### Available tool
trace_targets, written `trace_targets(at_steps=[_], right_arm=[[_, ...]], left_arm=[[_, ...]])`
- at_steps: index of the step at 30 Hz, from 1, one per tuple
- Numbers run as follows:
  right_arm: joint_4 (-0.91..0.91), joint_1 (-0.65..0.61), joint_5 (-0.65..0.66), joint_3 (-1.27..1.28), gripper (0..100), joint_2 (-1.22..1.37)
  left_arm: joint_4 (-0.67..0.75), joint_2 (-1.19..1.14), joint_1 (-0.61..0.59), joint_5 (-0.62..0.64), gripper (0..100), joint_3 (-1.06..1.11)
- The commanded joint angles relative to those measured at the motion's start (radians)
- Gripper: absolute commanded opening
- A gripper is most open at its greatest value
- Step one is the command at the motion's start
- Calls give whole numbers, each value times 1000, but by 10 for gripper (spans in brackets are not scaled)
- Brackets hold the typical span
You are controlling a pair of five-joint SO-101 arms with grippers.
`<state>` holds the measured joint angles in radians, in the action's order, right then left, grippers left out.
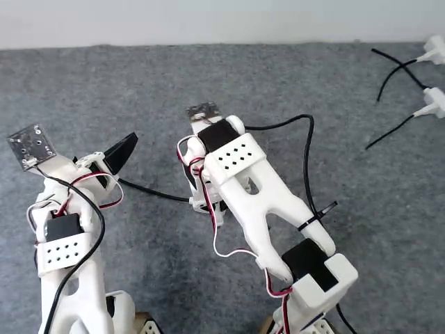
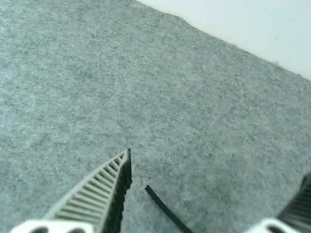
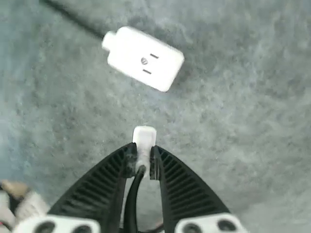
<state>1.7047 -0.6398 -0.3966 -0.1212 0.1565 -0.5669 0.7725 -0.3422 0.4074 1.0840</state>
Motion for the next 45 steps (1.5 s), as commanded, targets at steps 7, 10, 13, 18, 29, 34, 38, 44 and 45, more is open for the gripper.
trace_targets(at_steps=[7, 10, 13, 18, 29, 34, 38, 44, 45], right_arm=[[-229, 8, -103, 64, 8, -31], [-251, 8, -101, 63, 8, -33], [-248, 8, -89, 54, 8, -38], [-209, 44, -54, 0, 8, -31], [-196, 120, -18, -15, 8, 21], [-200, 122, -18, -20, 8, 87], [-202, 120, -21, -20, 8, 97], [-202, 101, -23, -15, 8, 107], [-202, 91, -23, -15, 8, 107]], left_arm=[[41, 18, -8, 5, 496, -50], [41, 18, -8, 5, 496, -50], [41, 18, -8, 5, 496, -50], [41, 18, -8, 5, 496, -50], [41, 18, -6, 5, 496, -50], [41, 18, -6, 5, 496, -50], [41, 18, -6, 5, 496, -50], [41, 18, -6, 5, 496, -50], [41, 18, -6, 5, 496, -50]])
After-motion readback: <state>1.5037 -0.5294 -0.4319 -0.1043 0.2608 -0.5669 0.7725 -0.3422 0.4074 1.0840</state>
